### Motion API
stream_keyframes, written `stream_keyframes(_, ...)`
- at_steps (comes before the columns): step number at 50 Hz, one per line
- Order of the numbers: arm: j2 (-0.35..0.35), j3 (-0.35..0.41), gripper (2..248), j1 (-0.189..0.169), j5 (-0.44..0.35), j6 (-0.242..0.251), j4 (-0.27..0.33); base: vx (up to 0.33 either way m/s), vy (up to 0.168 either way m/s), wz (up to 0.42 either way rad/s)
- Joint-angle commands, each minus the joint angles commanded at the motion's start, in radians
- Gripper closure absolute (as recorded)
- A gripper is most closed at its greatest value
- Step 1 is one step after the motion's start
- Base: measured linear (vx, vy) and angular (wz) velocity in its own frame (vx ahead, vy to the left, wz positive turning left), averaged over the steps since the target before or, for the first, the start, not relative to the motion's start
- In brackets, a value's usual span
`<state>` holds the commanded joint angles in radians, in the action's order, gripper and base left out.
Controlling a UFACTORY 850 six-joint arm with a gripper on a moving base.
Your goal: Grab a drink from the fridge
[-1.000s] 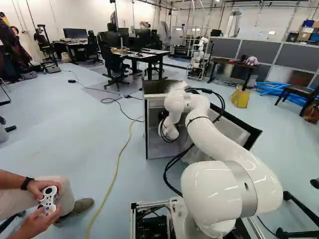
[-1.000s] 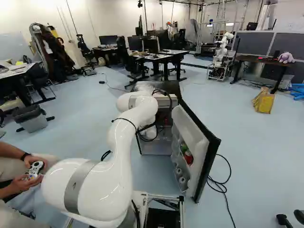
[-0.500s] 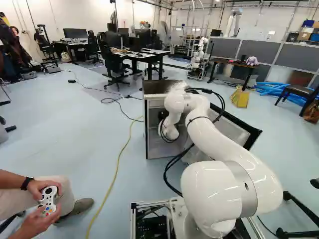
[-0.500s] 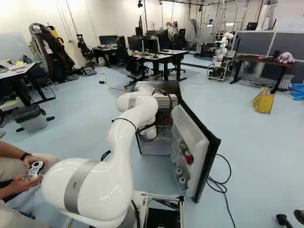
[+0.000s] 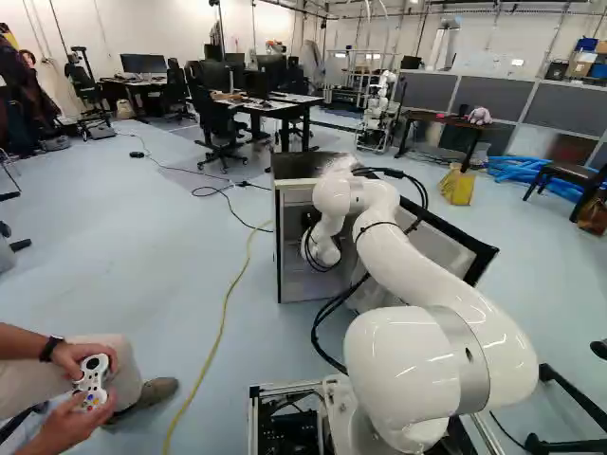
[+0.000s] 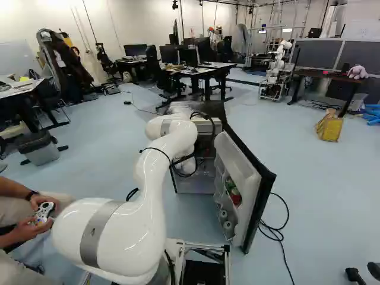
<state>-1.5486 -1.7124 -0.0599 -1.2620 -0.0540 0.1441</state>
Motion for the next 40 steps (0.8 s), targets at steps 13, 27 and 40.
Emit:
stream_keyframes(13, 0.000, 0.000, 156, 0.000, 0.000, 0.000, 0.000, 0.000, 0.000, 0.000)
stream_keyframes(27, 0.011, 0.019, 156, 0.000, 0.000, 0.000, 0.000, 0.000, 0.000, 0.000)
stream_keyframes(40, 0.062, 0.110, 156, 0.003, 0.000, 0.000, 0.000, 0.000, 0.000, 0.000)
